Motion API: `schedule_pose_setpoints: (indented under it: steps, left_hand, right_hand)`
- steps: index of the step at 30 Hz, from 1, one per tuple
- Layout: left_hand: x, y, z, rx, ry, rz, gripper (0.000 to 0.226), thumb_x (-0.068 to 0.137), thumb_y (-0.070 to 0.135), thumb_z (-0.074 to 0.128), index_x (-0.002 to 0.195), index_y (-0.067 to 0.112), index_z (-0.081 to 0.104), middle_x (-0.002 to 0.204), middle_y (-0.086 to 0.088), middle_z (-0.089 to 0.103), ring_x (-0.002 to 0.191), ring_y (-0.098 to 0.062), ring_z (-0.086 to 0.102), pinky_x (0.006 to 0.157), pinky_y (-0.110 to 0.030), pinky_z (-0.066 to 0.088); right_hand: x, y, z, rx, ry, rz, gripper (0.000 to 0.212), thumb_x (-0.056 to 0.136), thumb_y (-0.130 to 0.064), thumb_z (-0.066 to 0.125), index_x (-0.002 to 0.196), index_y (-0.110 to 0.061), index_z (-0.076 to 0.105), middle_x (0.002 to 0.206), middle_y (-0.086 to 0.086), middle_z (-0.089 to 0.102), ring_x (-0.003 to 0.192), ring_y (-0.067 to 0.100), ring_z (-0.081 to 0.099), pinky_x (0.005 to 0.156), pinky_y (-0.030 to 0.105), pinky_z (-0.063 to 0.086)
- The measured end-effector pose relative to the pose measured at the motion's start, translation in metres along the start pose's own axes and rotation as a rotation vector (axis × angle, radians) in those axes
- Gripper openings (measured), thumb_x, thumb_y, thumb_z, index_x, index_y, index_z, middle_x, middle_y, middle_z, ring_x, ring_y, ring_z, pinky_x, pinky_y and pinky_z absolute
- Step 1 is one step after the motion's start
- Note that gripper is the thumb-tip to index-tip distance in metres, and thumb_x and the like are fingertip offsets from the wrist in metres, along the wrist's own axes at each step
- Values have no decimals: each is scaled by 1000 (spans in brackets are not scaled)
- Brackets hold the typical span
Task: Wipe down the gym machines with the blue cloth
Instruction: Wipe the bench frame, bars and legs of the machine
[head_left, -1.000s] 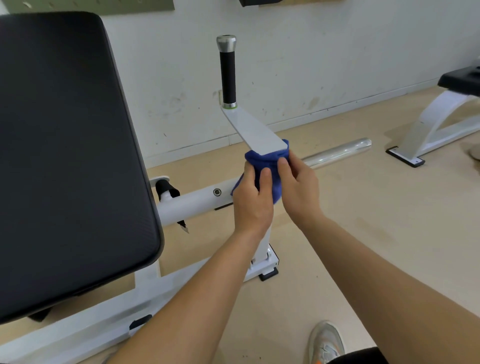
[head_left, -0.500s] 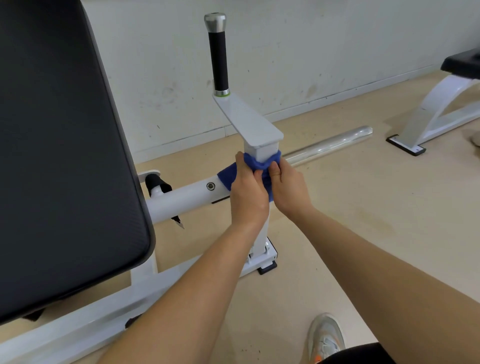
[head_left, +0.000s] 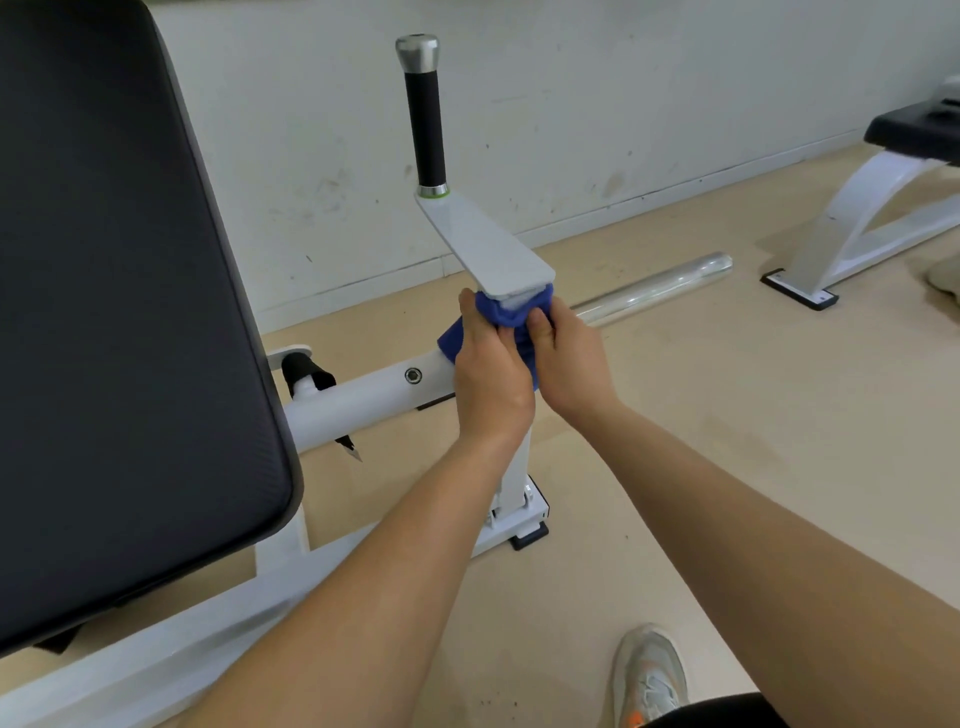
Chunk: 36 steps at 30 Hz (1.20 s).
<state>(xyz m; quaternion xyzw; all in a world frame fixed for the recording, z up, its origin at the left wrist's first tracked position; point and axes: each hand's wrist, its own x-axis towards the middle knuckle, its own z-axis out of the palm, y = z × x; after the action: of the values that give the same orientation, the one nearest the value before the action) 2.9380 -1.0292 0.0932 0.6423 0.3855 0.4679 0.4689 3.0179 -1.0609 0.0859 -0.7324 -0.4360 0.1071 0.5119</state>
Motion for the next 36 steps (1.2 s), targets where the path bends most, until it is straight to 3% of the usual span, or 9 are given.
schedule_pose_setpoints:
  steps: [5,11,14,16,22,24,27,30,36]
  left_hand:
    - [-13,-27,5,124,15,-5,10,97,32,45,103,24,43,82,11,58,68,-6,58,54,-24,39]
    - [-20,-46,3,246,-34,-75,30,103,23,40,133,25,40,77,25,53,64,7,57,50,-8,37]
    - [-14,-39,1,213,-7,-26,16,103,21,41,117,17,49,80,17,57,70,1,57,57,-16,40]
    - [-10,-36,4,174,31,10,12,103,20,41,110,16,50,80,14,58,68,6,56,57,-11,41]
    - [-21,-64,14,187,49,-85,34,104,33,41,137,24,45,87,17,64,78,2,62,67,-26,49]
    - [-26,-70,16,224,77,-99,45,104,32,40,148,26,36,101,4,68,89,-15,64,71,-26,48]
    - [-28,-76,22,254,122,-114,49,104,30,39,152,27,30,113,-4,67,95,-22,63,76,-29,49]
    - [-40,-86,27,277,137,-146,47,104,29,40,151,27,34,120,-4,66,101,-23,63,83,-32,51]
    - [-44,-105,25,291,96,-275,27,104,24,40,122,14,57,102,-1,65,97,-26,62,69,-21,35]
  right_hand:
    - [-11,32,21,-27,5,37,27,107,-24,35,101,-12,59,86,5,69,78,24,64,69,37,50]
    - [-23,52,22,-8,-132,137,24,105,-24,42,106,-14,64,95,5,71,90,23,66,81,39,53]
    - [-17,34,12,64,-96,110,21,104,-23,42,97,-17,61,90,3,70,83,19,63,75,35,50]
    - [-14,25,7,90,-70,58,20,105,-24,41,95,-18,58,84,0,68,78,18,61,70,34,47]
    - [-16,51,16,6,-101,37,24,105,-26,42,87,-22,57,78,-2,66,71,12,60,60,24,42]
    - [-17,63,22,-13,-149,60,28,106,-31,41,86,-24,59,78,-3,67,72,12,61,61,26,41]
    - [-16,72,26,-1,-167,77,34,107,-33,39,78,-27,57,72,-7,64,67,9,59,58,21,39]
    - [-18,76,26,-27,-184,69,38,107,-29,38,71,-29,51,67,-6,60,63,9,55,53,14,36]
    - [-22,87,28,-96,-290,125,34,107,-28,37,76,-27,51,72,-7,57,68,12,52,57,21,36]
